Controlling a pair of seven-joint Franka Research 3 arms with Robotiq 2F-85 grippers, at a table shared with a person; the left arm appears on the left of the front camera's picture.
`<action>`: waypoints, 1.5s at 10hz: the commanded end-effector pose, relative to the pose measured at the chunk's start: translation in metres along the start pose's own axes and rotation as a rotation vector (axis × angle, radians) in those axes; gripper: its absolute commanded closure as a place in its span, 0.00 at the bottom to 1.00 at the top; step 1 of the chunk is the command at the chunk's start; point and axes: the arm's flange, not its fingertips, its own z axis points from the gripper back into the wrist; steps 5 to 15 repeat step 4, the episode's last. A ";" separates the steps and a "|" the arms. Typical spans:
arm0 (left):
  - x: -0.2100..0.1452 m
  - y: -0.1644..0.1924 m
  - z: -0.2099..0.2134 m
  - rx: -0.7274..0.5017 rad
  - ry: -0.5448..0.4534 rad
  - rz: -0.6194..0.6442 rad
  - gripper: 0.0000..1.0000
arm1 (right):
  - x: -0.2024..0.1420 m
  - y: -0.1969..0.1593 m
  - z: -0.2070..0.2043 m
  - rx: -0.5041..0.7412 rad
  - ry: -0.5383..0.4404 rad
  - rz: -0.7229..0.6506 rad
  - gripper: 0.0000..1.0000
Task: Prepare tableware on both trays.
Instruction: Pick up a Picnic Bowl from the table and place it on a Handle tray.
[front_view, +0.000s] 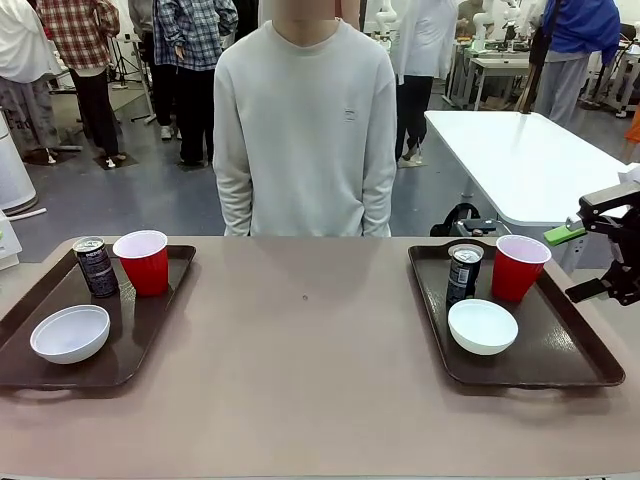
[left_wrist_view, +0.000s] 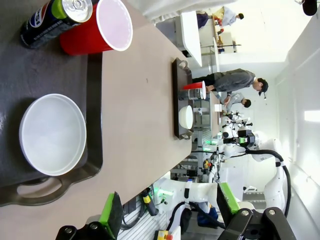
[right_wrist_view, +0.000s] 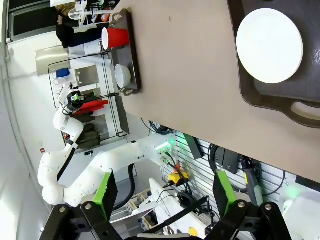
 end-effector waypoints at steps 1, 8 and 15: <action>-0.001 -0.001 0.000 -0.019 -0.007 -0.006 0.00 | -0.001 -0.003 0.001 0.002 0.009 -0.016 0.00; -0.001 -0.001 0.000 -0.019 -0.007 -0.006 0.00 | -0.001 -0.003 0.001 0.002 0.009 -0.016 0.00; -0.001 -0.001 0.000 -0.019 -0.007 -0.006 0.00 | -0.001 -0.003 0.001 0.002 0.009 -0.016 0.00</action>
